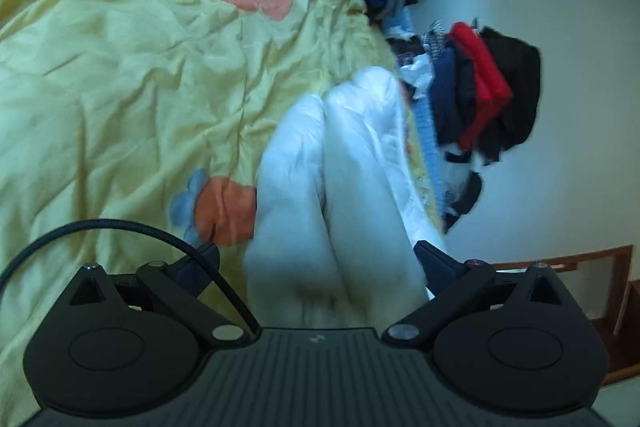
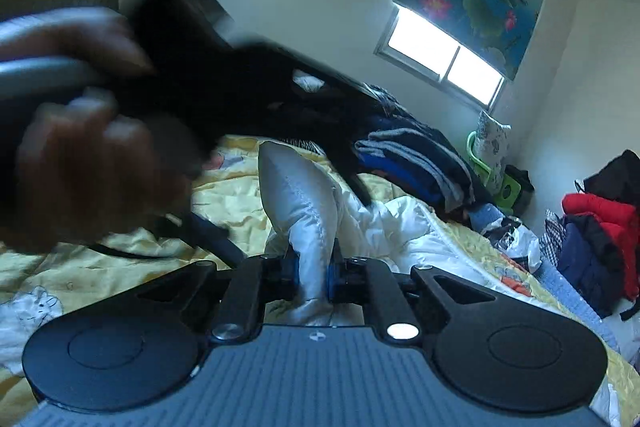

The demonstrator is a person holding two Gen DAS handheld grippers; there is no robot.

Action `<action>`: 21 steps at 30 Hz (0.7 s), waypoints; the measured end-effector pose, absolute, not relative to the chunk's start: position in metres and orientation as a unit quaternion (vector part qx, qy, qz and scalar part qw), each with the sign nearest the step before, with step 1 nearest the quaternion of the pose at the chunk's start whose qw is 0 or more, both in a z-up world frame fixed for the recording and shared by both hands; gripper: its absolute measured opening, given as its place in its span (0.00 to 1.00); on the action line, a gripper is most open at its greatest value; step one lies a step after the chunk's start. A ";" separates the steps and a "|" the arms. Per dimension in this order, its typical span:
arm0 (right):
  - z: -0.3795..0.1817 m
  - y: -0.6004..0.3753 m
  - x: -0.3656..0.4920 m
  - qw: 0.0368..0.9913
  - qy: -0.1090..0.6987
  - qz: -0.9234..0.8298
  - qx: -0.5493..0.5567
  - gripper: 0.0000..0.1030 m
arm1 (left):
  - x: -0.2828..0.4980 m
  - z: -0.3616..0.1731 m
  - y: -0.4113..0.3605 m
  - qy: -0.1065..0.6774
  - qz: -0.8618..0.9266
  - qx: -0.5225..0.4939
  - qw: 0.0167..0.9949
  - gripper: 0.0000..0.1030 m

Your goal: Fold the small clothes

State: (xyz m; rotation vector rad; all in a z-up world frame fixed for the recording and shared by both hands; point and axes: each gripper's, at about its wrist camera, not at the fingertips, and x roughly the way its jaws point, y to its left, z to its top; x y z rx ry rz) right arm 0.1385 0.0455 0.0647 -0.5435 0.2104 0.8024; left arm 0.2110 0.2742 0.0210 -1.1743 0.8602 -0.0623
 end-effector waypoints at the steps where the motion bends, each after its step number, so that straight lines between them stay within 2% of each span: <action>1: 0.064 0.044 0.137 0.877 0.104 0.389 -0.263 0.12 | 0.216 0.022 0.271 0.394 -0.011 -0.522 0.757 0.97; 2: 0.062 0.041 0.136 0.875 0.111 0.391 -0.262 0.12 | 0.221 0.025 0.266 0.396 0.006 -0.498 0.772 0.87; 3: 0.061 0.040 0.138 0.876 0.117 0.393 -0.253 0.20 | 0.226 0.027 0.262 0.406 0.007 -0.474 0.781 0.46; 4: 0.061 0.036 0.141 0.876 0.132 0.400 -0.234 0.33 | 0.232 0.026 0.258 0.423 -0.006 -0.458 0.782 0.28; 5: 0.062 0.031 0.146 0.873 0.154 0.412 -0.211 0.43 | 0.234 0.024 0.255 0.430 -0.004 -0.455 0.779 0.27; 6: 0.066 0.022 0.153 0.870 0.179 0.425 -0.175 0.59 | 0.235 0.023 0.254 0.435 0.001 -0.449 0.781 0.23; 7: 0.071 0.008 0.161 0.867 0.203 0.439 -0.122 0.69 | 0.236 0.024 0.253 0.438 0.006 -0.439 0.784 0.20; 11: 0.094 -0.077 0.215 0.823 0.286 0.467 0.153 0.87 | 0.240 0.039 0.253 0.438 0.013 -0.412 0.799 0.15; 12: 0.096 -0.095 0.235 0.805 0.317 0.454 0.215 0.97 | 0.242 0.047 0.250 0.437 0.015 -0.399 0.806 0.14; 16: 0.079 -0.132 0.302 0.697 0.431 0.435 0.374 0.98 | 0.239 0.087 0.225 0.416 0.012 -0.330 0.847 0.12; 21: 0.063 -0.143 0.337 0.629 0.485 0.421 0.438 0.99 | 0.232 0.143 0.184 0.385 -0.016 -0.275 0.881 0.12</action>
